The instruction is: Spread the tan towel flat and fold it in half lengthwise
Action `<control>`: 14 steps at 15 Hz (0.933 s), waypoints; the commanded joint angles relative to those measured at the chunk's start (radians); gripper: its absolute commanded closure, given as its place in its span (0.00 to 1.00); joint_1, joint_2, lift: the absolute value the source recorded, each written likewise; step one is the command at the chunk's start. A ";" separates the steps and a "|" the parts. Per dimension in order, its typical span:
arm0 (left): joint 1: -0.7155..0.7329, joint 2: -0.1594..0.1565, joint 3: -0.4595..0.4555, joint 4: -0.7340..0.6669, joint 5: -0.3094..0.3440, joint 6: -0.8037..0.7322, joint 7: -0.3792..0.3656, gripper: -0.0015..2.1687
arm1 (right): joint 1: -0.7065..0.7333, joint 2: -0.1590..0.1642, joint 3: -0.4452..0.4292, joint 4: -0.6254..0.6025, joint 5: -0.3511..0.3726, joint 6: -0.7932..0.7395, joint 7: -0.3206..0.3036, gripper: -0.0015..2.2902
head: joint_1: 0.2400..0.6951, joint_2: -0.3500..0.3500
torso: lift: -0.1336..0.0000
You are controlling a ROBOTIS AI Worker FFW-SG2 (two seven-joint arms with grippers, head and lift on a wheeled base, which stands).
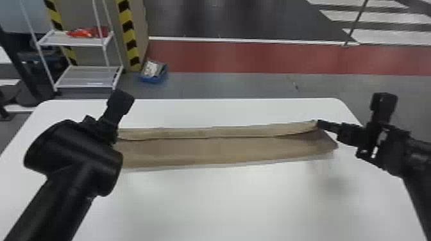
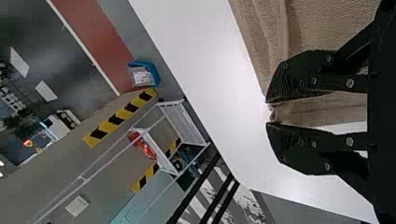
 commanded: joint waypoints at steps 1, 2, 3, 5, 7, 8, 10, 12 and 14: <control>0.004 -0.007 -0.001 0.043 0.016 -0.148 0.052 0.00 | 0.001 0.002 -0.003 0.075 -0.094 -0.198 -0.010 0.01 | 1.00 0.39 | 0.04; 0.011 -0.007 0.001 0.046 0.016 -0.163 0.075 0.01 | 0.010 0.001 -0.003 0.080 -0.124 -0.219 -0.030 0.01 | 1.00 0.39 | 0.04; 0.022 -0.005 0.009 0.045 0.016 -0.175 0.084 0.02 | 0.021 0.001 -0.004 0.080 -0.127 -0.244 -0.030 0.01 | 0.97 0.38 | 0.04; 0.070 -0.001 0.035 0.022 0.016 -0.181 0.089 0.02 | 0.060 -0.013 -0.013 0.061 -0.131 -0.262 -0.026 0.01 | 0.96 0.37 | 0.04; 0.112 0.011 0.071 -0.007 0.032 -0.185 0.075 0.02 | 0.070 -0.044 -0.023 0.060 -0.139 -0.247 -0.022 0.02 | 0.98 0.37 | 0.04; 0.122 0.018 0.079 -0.009 0.033 -0.185 0.074 0.02 | 0.079 -0.055 -0.033 0.058 -0.139 -0.247 -0.013 0.02 | 1.00 0.36 | 0.04; 0.154 0.030 0.111 -0.040 0.059 -0.191 0.069 0.02 | 0.116 -0.068 -0.043 0.026 -0.137 -0.231 0.018 0.04 | 1.00 0.36 | 0.04; 0.177 0.044 0.148 -0.087 0.133 -0.200 0.045 0.02 | 0.156 -0.070 -0.062 -0.009 -0.139 -0.231 0.024 0.05 | 1.00 0.36 | 0.04; 0.189 0.048 0.183 -0.104 0.187 -0.212 0.019 0.02 | 0.184 -0.071 -0.082 -0.028 -0.142 -0.231 0.036 0.06 | 1.00 0.36 | 0.04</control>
